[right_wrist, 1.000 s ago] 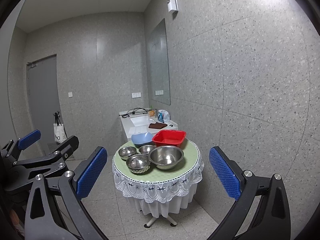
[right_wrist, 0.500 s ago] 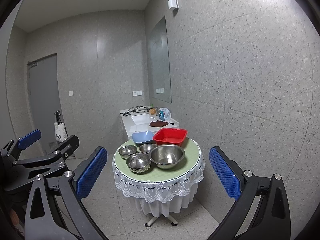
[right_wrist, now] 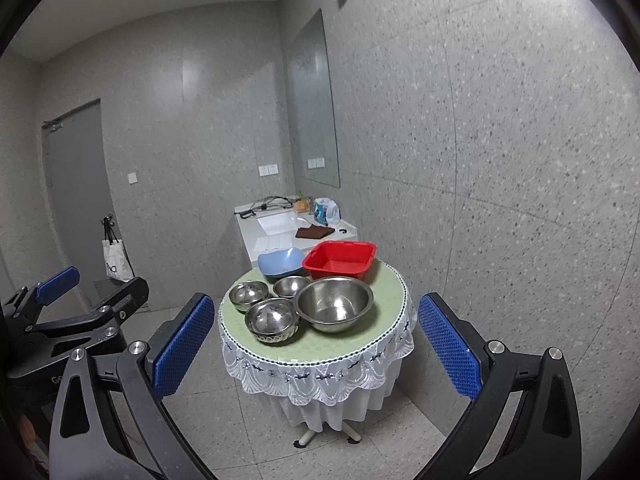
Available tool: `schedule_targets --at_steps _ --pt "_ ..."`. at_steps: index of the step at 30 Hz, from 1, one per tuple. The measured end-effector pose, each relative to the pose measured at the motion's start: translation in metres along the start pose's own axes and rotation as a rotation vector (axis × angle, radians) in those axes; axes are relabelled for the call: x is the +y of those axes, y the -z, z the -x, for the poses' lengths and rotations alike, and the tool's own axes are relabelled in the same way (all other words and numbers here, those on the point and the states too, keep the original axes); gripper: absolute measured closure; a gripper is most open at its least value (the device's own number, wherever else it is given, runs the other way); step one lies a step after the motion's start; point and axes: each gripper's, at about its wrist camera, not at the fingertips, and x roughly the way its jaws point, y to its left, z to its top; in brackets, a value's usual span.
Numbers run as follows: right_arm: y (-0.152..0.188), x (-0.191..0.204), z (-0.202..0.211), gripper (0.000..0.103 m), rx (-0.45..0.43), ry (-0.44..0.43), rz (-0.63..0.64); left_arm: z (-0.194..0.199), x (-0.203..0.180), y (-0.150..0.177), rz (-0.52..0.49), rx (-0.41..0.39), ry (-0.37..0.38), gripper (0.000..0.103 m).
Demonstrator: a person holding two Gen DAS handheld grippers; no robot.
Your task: Organize plates and bowls
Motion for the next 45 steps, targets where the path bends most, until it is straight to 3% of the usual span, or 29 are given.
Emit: schedule_targets --at_steps 8,13,19,27,29,31,33,37,40,42,44,45 --pt "-0.004 0.0 -0.109 0.0 0.077 0.077 -0.047 -0.141 0.039 -0.037 -0.016 0.087 0.071 0.001" --pt "-0.012 0.004 -0.183 0.0 0.104 0.143 -0.078 -0.26 0.065 -0.072 -0.056 0.168 0.183 0.001" --pt "-0.005 -0.006 -0.272 0.0 0.201 0.233 -0.157 -0.393 0.08 -0.099 -0.093 0.278 0.311 0.001" --pt "0.029 -0.053 -0.37 0.0 0.366 0.334 -0.218 -0.569 0.065 -0.099 -0.17 0.491 0.392 0.002" --pt "0.041 -0.065 -0.392 0.0 0.411 0.342 -0.226 -0.595 0.053 -0.094 -0.196 0.522 0.399 0.003" --pt "0.056 -0.082 -0.416 0.001 0.465 0.337 -0.237 -0.629 0.042 -0.087 -0.231 0.561 0.389 0.006" --pt "0.067 -0.095 -0.435 0.005 0.51 0.336 -0.245 -0.656 0.033 -0.082 -0.238 0.606 0.382 0.019" --pt "0.085 -0.121 -0.468 0.011 0.586 0.328 -0.271 -0.71 0.019 -0.08 -0.248 0.659 0.385 0.021" --pt "0.092 -0.133 -0.48 0.021 0.623 0.314 -0.274 -0.741 0.015 -0.077 -0.261 0.693 0.368 0.029" --pt "0.1 -0.14 -0.49 0.027 0.665 0.283 -0.293 -0.761 0.016 -0.078 -0.261 0.724 0.376 0.045" --pt "0.104 -0.144 -0.495 0.031 0.686 0.265 -0.305 -0.777 0.012 -0.076 -0.27 0.746 0.386 0.053" --pt "0.107 -0.145 -0.498 0.038 0.699 0.252 -0.308 -0.786 0.011 -0.076 -0.277 0.755 0.389 0.06"
